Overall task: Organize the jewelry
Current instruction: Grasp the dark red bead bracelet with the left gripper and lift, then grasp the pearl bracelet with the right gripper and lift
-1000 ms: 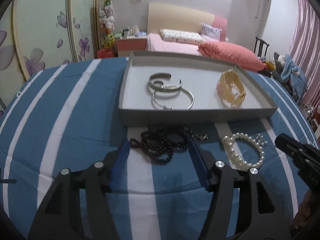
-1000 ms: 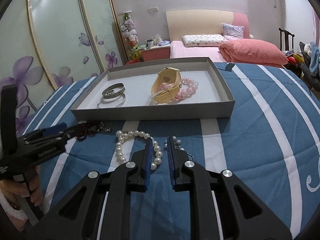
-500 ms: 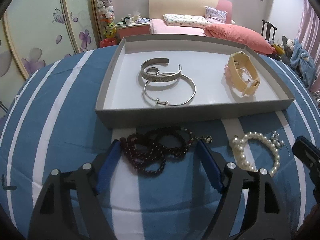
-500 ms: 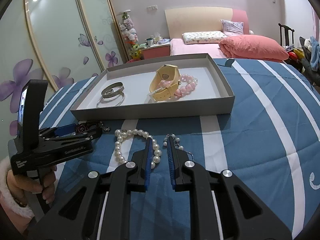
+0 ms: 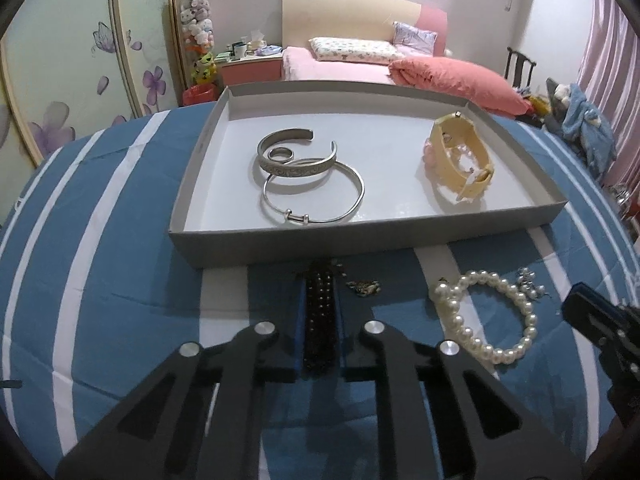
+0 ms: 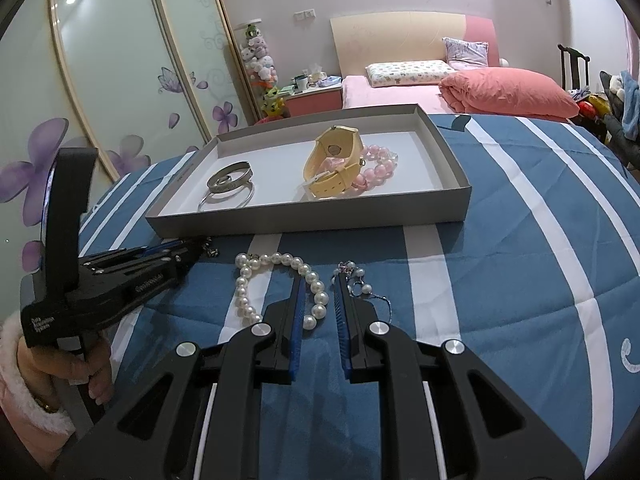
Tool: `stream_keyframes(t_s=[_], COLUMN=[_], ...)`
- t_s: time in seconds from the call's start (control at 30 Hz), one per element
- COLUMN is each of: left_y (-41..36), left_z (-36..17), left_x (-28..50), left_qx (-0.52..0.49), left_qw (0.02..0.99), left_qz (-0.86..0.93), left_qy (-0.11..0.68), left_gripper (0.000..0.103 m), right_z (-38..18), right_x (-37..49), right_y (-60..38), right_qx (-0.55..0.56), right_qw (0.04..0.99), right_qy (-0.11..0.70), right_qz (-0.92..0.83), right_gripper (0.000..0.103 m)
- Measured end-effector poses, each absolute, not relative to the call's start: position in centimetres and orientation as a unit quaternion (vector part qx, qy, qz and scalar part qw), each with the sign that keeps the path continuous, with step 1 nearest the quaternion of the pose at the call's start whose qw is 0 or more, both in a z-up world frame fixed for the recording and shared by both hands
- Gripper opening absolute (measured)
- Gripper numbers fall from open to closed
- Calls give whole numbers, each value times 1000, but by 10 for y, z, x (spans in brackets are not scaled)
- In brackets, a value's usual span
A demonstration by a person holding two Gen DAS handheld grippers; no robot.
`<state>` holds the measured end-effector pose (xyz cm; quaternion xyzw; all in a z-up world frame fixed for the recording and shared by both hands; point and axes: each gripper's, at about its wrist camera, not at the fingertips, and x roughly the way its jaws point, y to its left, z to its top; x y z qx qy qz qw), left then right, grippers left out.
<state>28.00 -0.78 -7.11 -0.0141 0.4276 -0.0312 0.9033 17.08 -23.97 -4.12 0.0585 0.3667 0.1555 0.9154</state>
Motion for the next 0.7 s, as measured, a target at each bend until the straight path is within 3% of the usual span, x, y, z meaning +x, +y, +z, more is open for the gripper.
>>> stream_keyframes(t_s=[0.7], left_y=[29], left_z=[-9], left_x=[219], left_qx=[-75], left_qw=[933], left_qz=[-102], left_qy=[338], left_gripper=[9], right_z=[-47], right_x=[167], right_y=[-238], right_qx=[53], right_qw=[908], right_qy=[383], right_qz=[162], right_gripper=[16])
